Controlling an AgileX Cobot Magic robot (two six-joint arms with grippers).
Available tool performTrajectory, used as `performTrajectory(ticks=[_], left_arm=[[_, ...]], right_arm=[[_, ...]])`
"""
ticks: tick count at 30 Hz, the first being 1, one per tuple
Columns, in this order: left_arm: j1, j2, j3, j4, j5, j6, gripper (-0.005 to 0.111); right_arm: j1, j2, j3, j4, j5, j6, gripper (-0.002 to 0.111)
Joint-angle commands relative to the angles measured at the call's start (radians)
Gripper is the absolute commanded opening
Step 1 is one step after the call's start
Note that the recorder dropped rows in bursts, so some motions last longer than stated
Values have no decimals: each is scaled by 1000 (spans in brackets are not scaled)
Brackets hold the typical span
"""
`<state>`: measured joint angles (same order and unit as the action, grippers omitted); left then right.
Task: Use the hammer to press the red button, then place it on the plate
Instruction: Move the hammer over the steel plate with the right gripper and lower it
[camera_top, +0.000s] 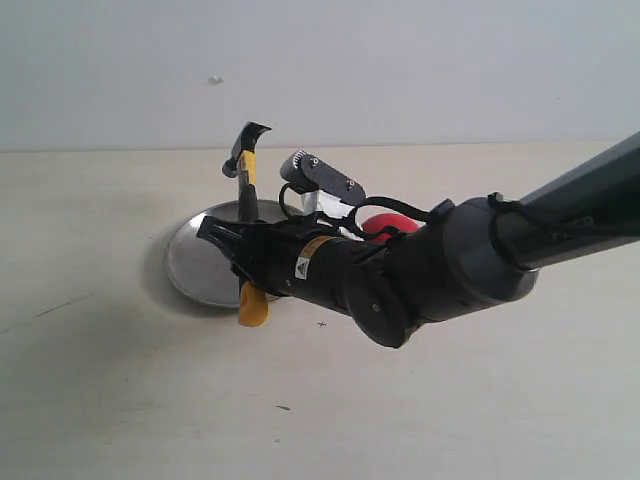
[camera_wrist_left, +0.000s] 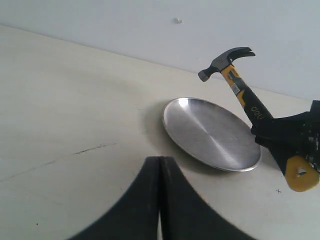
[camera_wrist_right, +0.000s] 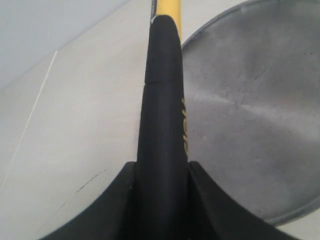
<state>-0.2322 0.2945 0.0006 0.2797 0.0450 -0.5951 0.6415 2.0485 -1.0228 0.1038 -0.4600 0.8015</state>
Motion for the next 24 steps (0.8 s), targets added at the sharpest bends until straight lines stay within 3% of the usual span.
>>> performTrajectory(ticks=[1, 11, 24], left_arm=[[3, -6, -1, -5, -3, -8, 0], [3, -6, -1, -5, -3, -8, 0], [3, -6, -1, -5, -3, -8, 0]], right_arm=[[-1, 19, -34, 4, -85, -24, 0], [-1, 67, -39, 35, -79, -24, 0], [-1, 142, -183, 35, 108, -24, 0]])
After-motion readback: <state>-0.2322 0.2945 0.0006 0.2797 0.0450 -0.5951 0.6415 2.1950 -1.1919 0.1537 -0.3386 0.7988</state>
